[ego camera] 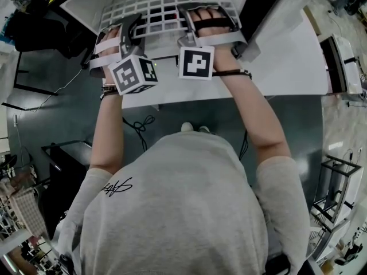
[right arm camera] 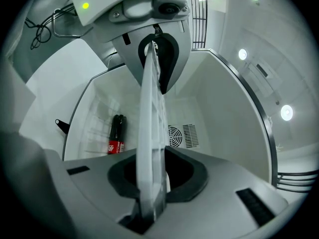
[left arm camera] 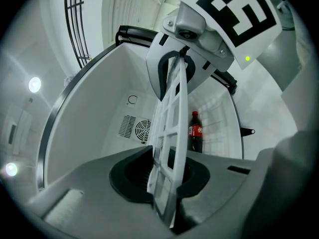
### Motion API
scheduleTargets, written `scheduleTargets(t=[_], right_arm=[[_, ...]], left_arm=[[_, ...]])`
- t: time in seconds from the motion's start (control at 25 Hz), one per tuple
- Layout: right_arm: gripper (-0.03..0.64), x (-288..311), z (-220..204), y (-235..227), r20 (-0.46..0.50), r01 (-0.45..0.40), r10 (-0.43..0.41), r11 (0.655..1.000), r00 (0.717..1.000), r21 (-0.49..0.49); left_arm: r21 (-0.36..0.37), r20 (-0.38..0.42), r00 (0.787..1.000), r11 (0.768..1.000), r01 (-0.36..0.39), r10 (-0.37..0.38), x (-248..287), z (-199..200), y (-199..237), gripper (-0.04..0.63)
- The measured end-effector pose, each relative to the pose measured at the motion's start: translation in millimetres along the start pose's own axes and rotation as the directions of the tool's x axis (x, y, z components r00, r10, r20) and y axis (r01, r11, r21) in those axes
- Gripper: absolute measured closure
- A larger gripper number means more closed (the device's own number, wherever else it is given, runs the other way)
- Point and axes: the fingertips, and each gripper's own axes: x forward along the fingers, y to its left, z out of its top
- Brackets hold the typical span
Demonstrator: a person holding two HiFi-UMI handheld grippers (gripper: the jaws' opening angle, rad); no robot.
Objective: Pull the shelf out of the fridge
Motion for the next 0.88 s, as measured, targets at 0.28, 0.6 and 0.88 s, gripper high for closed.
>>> scheduleTargets(t=[0.28,0.6,0.88], right_arm=[[0.557,-3.6,1.2,-1.0,-0.002,0.008,-0.008,1.0,1.0,0.0],[0.557,-7.3,2.1,-1.4,-0.003,0.012,-0.012,1.0,1.0,-0.004],[0.557,-7.8,3.5,-1.1,0.002,0.009,-0.009,1.0,1.0,0.012]], left_arm=[[-0.003,0.001,1.0,1.0,0.003,-0.003,-3.8,0.4,-0.8,0.545],[-0.007,0.002,1.0,1.0,0.003,-0.003,-7.6,0.8,-1.4,0.545],[-0.008,-0.001,1.0,1.0,0.007,-0.007,-8.0,0.3,-2.1,0.543]])
